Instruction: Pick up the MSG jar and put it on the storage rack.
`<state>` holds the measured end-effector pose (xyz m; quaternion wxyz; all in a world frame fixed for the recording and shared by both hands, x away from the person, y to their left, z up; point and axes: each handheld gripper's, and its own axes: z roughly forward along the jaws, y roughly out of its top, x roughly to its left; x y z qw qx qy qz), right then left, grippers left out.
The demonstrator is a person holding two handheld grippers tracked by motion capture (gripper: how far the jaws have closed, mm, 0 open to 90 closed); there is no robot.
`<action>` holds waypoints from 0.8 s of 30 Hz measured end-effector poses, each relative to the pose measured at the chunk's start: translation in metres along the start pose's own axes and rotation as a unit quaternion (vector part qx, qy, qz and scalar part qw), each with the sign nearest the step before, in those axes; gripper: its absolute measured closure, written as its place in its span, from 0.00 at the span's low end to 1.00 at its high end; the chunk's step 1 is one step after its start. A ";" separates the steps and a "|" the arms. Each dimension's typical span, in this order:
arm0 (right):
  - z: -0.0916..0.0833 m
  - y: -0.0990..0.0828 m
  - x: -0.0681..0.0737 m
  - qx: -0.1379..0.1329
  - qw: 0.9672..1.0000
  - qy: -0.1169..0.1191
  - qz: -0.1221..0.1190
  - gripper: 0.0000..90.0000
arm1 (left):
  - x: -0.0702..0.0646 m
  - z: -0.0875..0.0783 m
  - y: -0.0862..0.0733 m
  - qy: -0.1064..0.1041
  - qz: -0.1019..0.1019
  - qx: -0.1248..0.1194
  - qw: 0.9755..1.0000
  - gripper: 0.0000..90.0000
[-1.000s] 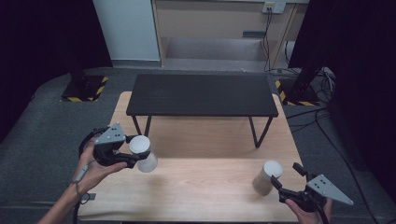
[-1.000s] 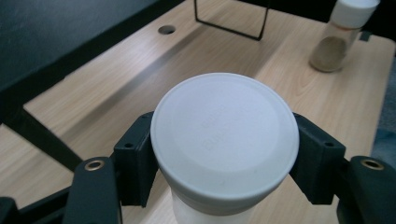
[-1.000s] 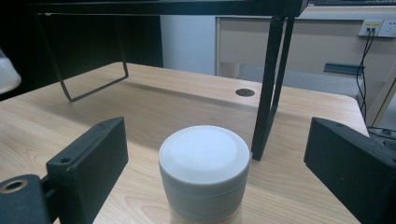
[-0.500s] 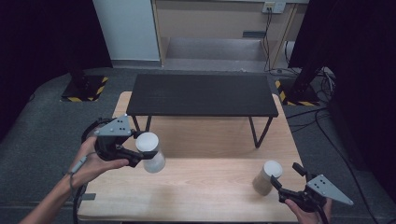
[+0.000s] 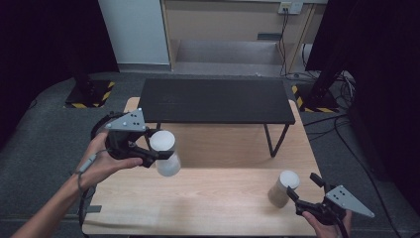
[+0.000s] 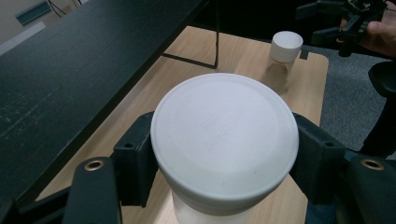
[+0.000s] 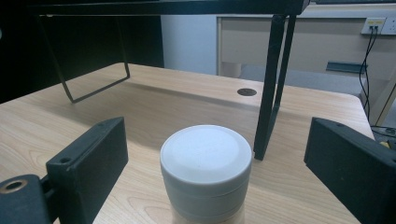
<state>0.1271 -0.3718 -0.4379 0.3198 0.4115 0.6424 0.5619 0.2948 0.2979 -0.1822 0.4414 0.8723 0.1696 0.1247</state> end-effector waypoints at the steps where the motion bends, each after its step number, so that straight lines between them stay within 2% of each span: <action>1: 0.000 0.000 0.000 0.000 1.000 0.000 0.000 0.07 | 0.000 0.000 0.000 0.000 0.000 0.000 1.000 0.36; 13: 0.001 0.000 -0.001 0.002 1.000 0.002 0.002 0.07 | 0.017 -0.012 0.038 0.033 -0.008 -0.018 0.999 0.36; 17: 0.001 0.000 -0.001 0.002 1.000 0.001 0.002 0.07 | 0.025 -0.016 0.048 0.047 -0.022 -0.032 0.998 0.36; 20: 0.001 0.000 -0.001 0.001 1.000 0.001 0.002 0.07 | 0.028 -0.018 0.057 0.064 -0.024 -0.036 0.997 0.36; 24: 0.001 0.000 -0.001 0.002 1.000 0.002 0.003 0.07 | 0.035 -0.020 0.069 0.078 -0.031 -0.041 0.996 0.36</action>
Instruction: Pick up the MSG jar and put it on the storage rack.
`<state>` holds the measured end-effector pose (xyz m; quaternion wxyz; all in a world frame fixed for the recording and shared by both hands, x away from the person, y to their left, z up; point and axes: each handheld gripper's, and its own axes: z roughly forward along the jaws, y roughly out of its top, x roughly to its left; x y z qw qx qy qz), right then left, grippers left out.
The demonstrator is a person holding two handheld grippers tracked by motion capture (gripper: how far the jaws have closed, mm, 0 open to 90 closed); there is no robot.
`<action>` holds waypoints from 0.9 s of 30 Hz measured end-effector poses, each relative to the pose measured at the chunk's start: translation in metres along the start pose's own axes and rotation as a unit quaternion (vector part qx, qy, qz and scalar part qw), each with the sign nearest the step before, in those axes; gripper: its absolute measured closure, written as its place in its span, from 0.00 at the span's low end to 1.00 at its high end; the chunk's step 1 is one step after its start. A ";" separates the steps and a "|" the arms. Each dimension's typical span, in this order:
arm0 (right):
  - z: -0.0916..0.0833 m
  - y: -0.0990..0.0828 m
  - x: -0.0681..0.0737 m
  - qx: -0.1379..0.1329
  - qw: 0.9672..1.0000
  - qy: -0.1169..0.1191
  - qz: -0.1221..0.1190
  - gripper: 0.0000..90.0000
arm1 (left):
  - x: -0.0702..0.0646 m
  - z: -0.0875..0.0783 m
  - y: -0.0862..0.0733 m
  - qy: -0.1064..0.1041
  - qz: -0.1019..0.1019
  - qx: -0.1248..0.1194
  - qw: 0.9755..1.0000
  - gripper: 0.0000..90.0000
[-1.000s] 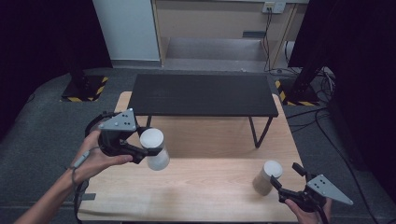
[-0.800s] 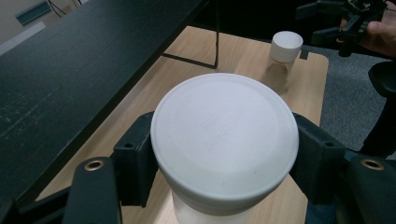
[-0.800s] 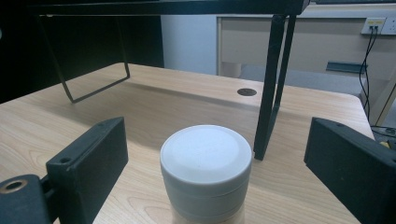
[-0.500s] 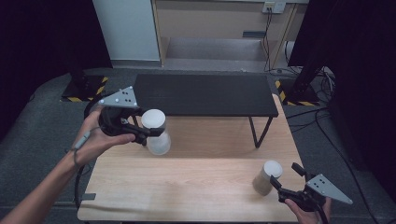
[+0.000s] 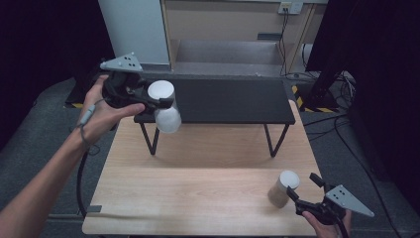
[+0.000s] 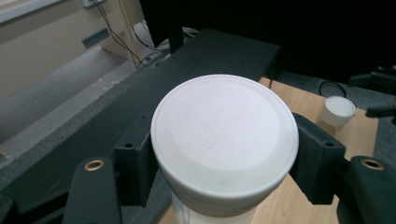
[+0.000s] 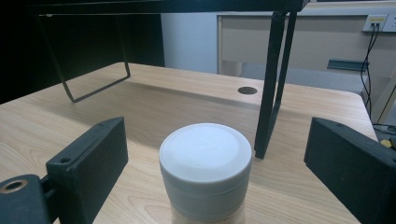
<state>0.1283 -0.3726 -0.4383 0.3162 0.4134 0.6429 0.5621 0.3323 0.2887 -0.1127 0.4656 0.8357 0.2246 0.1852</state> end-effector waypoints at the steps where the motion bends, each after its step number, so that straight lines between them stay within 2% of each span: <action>1: 0.000 0.000 0.000 0.000 1.000 0.000 0.000 0.07 | 0.001 0.001 0.002 0.004 -0.003 -0.002 1.000 0.36; 5: 0.001 0.000 0.000 0.001 1.000 0.000 -0.001 0.07 | 0.007 0.005 0.012 0.018 -0.006 -0.002 1.000 0.36; 8: 0.001 0.000 0.000 0.001 1.000 -0.001 -0.001 0.07 | 0.015 0.010 0.016 0.022 -0.019 -0.007 1.000 0.36; 14: 0.001 0.000 0.001 -0.002 1.000 -0.001 0.000 0.07 | 0.032 0.030 0.020 0.038 -0.035 -0.004 0.999 0.36; 24: 0.000 0.000 -0.001 -0.004 1.000 -0.003 0.002 0.07 | 0.064 0.065 0.014 0.077 -0.080 -0.006 0.994 0.36; 27: 0.000 0.000 0.000 -0.006 1.000 -0.003 0.002 0.07 | 0.068 0.073 0.012 0.095 -0.086 -0.005 0.992 0.36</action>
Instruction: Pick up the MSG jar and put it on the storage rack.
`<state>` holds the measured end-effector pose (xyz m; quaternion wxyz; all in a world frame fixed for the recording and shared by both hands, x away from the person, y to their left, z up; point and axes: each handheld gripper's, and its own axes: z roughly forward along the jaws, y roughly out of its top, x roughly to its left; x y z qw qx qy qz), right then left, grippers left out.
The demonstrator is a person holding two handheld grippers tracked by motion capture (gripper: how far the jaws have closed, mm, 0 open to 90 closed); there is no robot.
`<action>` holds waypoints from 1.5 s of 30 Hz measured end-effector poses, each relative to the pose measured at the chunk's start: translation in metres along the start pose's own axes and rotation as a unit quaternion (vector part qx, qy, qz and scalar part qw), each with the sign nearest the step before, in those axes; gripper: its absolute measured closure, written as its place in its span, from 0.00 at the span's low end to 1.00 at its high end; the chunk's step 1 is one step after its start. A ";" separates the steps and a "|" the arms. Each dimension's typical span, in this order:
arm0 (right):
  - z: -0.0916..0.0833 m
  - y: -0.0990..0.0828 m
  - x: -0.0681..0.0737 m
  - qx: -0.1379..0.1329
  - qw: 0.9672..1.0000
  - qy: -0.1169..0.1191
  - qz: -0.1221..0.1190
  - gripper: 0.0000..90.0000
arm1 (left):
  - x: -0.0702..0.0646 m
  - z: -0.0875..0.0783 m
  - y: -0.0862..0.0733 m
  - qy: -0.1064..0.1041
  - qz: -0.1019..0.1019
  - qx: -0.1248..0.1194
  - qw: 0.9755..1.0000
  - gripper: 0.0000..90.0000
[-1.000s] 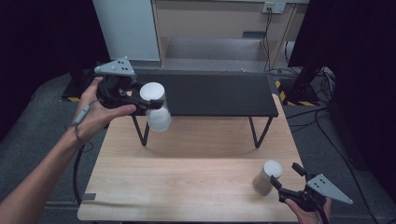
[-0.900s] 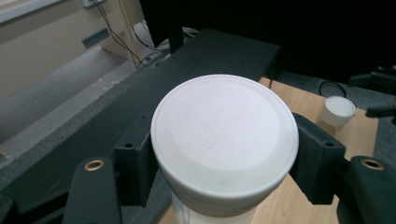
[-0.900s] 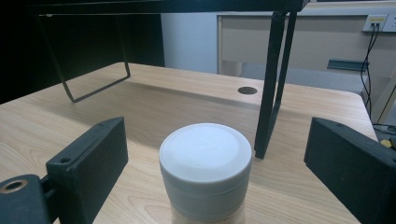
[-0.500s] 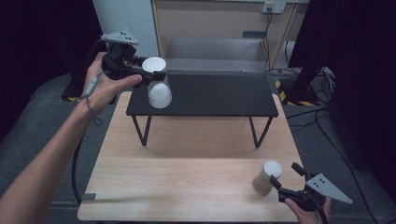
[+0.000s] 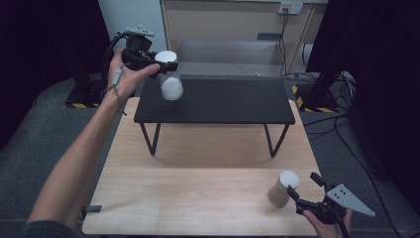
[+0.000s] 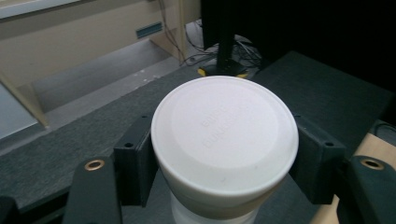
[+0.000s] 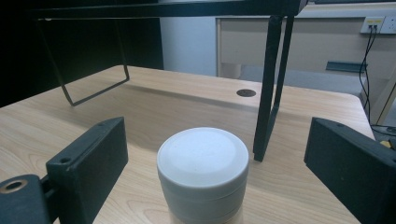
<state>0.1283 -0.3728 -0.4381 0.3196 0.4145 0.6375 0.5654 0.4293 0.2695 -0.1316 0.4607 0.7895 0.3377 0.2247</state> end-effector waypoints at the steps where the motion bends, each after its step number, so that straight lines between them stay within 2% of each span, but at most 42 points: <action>1: 0.000 0.000 0.000 -0.001 1.000 0.000 0.000 0.07 | 0.000 0.003 0.000 0.005 0.000 0.003 1.000 0.36; 5: -0.001 -0.001 -0.001 -0.001 1.000 -0.003 0.001 0.07 | 0.001 0.013 0.001 0.015 0.008 0.018 1.000 0.36; 9: -0.002 -0.001 0.000 -0.001 1.000 -0.005 -0.001 0.07 | 0.004 0.019 -0.002 0.022 -0.001 0.021 1.000 0.36; 17: 0.000 0.000 0.000 0.002 1.000 -0.003 -0.003 0.07 | 0.011 0.029 -0.009 0.016 -0.008 0.033 0.999 0.36; 20: 0.000 0.000 0.000 0.001 1.000 -0.004 -0.003 0.07 | 0.013 0.030 -0.014 0.015 -0.018 0.025 0.999 0.36; 23: 0.000 -0.001 -0.001 0.001 1.000 -0.005 -0.002 0.07 | 0.016 0.030 -0.014 0.011 -0.019 0.026 0.999 0.36; 24: 0.000 -0.001 -0.001 0.001 1.000 -0.004 -0.001 0.07 | 0.016 0.030 -0.016 0.009 -0.019 0.022 1.000 0.35; 25: 0.000 -0.001 -0.001 0.001 1.000 -0.004 -0.001 0.07 | 0.017 0.029 -0.019 0.004 -0.032 0.011 0.999 0.32; 26: 0.000 0.000 -0.001 0.002 1.000 -0.003 -0.001 0.07 | 0.020 0.029 -0.020 -0.001 -0.051 0.006 0.999 0.20; 27: 0.000 0.000 -0.001 0.004 1.000 -0.002 -0.002 0.07 | 0.021 0.028 -0.022 -0.001 -0.063 0.000 0.998 0.14; 32: 0.000 0.000 0.000 0.001 1.000 0.000 -0.004 0.07 | 0.021 0.021 -0.026 0.001 -0.070 -0.024 0.997 0.10; 34: -0.001 0.000 -0.001 0.001 1.000 -0.002 -0.003 0.08 | 0.020 0.016 -0.028 -0.001 -0.066 -0.038 0.997 0.10; 42: 0.001 0.000 -0.001 0.006 1.000 -0.001 -0.004 0.08 | 0.010 -0.008 -0.029 -0.014 -0.045 -0.068 0.997 0.11; 45: 0.001 0.000 0.000 0.005 1.000 -0.001 -0.004 0.08 | 0.009 -0.017 -0.032 -0.028 -0.037 -0.080 0.996 0.08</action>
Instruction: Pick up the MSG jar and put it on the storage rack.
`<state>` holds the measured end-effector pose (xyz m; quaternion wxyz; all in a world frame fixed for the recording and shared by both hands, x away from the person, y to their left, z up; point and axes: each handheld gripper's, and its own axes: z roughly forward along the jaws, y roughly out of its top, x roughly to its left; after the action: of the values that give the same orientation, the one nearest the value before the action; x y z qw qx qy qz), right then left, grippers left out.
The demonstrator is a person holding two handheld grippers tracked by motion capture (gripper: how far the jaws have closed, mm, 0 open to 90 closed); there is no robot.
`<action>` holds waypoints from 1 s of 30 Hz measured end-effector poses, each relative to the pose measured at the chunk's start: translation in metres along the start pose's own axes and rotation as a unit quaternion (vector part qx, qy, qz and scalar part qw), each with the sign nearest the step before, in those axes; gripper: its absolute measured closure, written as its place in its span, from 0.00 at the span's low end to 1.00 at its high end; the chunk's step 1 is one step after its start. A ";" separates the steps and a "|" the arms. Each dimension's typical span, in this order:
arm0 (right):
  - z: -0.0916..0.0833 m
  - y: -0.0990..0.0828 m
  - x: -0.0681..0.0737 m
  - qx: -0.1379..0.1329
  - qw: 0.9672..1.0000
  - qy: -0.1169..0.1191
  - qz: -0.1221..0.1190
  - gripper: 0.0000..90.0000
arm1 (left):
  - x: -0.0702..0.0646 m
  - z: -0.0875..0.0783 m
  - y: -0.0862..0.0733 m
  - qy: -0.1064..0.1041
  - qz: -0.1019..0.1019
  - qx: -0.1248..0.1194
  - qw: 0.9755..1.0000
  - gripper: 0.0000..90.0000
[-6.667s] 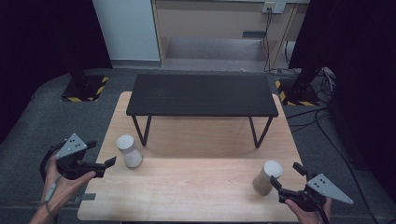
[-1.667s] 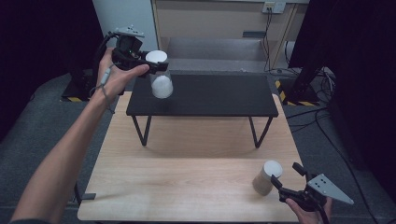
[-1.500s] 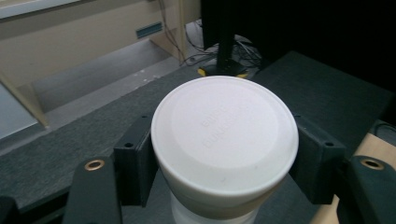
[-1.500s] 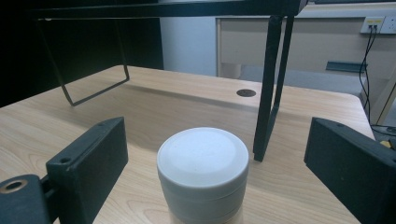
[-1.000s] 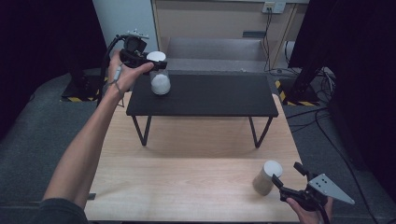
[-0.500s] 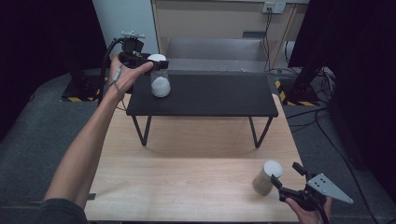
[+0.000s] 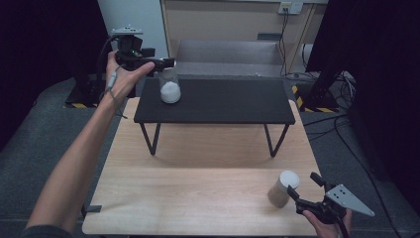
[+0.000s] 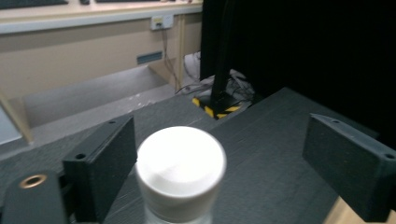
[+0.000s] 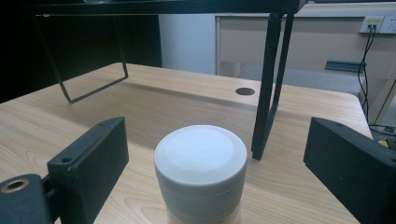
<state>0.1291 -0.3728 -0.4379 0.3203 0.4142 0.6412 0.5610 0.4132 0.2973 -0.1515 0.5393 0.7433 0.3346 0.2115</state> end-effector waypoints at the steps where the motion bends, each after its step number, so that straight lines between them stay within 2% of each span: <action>1: 0.000 0.000 0.000 0.000 1.000 0.000 -0.001 0.08 | -0.001 -0.003 -0.001 -0.005 0.007 -0.001 1.000 0.08; 8: 0.000 -0.001 -0.001 0.001 1.000 -0.001 0.001 0.08 | -0.021 -0.031 -0.016 -0.015 0.059 -0.018 0.998 0.05; 16: 0.000 0.000 0.001 0.000 1.000 -0.002 0.000 0.08 | -0.023 -0.064 -0.049 -0.054 0.067 -0.054 0.995 0.03; 22: 0.000 0.000 0.002 0.000 1.000 -0.003 0.000 0.08 | -0.030 -0.086 -0.075 -0.050 0.077 -0.062 0.994 0.02; 25: 0.000 0.001 0.003 -0.001 1.000 -0.002 -0.002 0.08 | -0.033 -0.094 -0.092 -0.052 0.070 -0.066 0.994 0.02; 26: 0.000 0.001 0.003 -0.002 1.000 -0.002 -0.002 0.08 | -0.033 -0.094 -0.092 -0.052 0.070 -0.066 0.994 0.02; 27: 0.000 0.001 0.003 -0.001 1.000 -0.002 -0.003 0.08 | -0.034 -0.099 -0.104 -0.053 0.067 -0.071 0.994 0.02; 30: 0.001 0.001 0.003 -0.001 1.000 -0.002 -0.004 0.08 | -0.038 -0.104 -0.113 -0.047 0.071 -0.066 0.994 0.02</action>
<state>0.1286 -0.3697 -0.4367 0.3240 0.4125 0.6417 0.5595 0.2866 0.3601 -0.2224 0.5859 0.7372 0.2403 0.2357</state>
